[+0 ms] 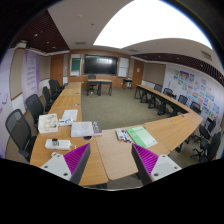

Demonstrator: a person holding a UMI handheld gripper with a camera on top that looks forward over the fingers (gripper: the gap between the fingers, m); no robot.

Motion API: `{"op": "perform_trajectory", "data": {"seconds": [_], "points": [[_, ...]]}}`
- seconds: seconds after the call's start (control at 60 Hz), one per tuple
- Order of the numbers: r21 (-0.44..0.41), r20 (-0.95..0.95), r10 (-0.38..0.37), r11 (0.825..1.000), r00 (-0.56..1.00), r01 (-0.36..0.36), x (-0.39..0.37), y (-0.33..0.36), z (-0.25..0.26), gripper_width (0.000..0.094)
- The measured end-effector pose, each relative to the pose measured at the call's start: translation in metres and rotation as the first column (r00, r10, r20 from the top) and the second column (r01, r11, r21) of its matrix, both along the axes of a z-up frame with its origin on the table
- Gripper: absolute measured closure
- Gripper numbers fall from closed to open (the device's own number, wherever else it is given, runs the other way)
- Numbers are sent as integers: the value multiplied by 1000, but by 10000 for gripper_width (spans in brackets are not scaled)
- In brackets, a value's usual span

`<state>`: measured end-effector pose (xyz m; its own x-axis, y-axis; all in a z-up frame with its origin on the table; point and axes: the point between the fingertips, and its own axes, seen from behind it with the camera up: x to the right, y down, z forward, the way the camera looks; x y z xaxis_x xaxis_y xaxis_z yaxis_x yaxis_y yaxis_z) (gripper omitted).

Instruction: Unplug charger

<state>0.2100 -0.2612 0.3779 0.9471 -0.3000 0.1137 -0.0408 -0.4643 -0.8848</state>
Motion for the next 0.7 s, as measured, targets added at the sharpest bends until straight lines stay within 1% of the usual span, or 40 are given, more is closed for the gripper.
{"op": "perform_trajectory", "data": {"seconds": [0.067, 0.133, 0.15, 0.167, 0.217, 0.3, 0.383, 0.433, 0.533, 0.583, 0.7], "points": [[-7, -12, -7, 1000, 1000, 7, 1, 0, -9, 82], [-24, -11, -11, 1000, 1000, 11, 11, 1, -29, 80], [-29, -8, -15, 999, 1000, 14, -4, 12, -44, 79], [-38, -6, -15, 999, 1000, 15, -6, 6, -45, 80], [-60, -7, -5, 998, 1000, 5, 2, 9, -72, 79], [-97, -22, 14, 995, 1000, -16, -20, 13, -119, 81], [-130, -57, 66, 989, 996, -73, -56, 21, -171, 84], [-155, -80, 104, 981, 991, -116, -85, 31, -203, 84], [-161, -122, 190, 965, 974, -208, -149, 67, -255, 82], [-147, -145, 232, 956, 962, -253, -182, 91, -267, 83], [-67, -177, 297, 947, 938, -313, -248, 168, -283, 78]]}}
